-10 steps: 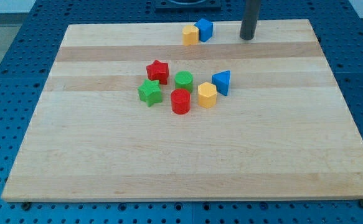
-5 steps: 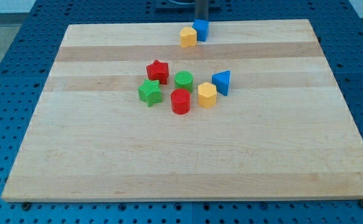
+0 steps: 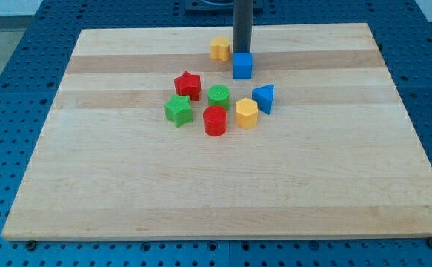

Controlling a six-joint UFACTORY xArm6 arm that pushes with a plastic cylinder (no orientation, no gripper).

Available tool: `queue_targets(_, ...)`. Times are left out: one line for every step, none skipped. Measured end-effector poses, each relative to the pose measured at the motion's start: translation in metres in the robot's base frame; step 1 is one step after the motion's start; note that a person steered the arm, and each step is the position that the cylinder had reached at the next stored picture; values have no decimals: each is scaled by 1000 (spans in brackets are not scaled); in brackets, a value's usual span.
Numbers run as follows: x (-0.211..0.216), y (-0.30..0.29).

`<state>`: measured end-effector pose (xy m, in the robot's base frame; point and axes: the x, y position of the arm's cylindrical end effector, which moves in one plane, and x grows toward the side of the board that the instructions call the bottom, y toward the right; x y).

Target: Separate the yellow heart and blue cube

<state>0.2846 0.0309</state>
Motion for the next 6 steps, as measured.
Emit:
queue_targets(0, -8)
queue_targets(0, -23)
queue_targets(3, -36)
queue_targets(15, -36)
queue_targets(32, -36)
queue_targets(44, -35)
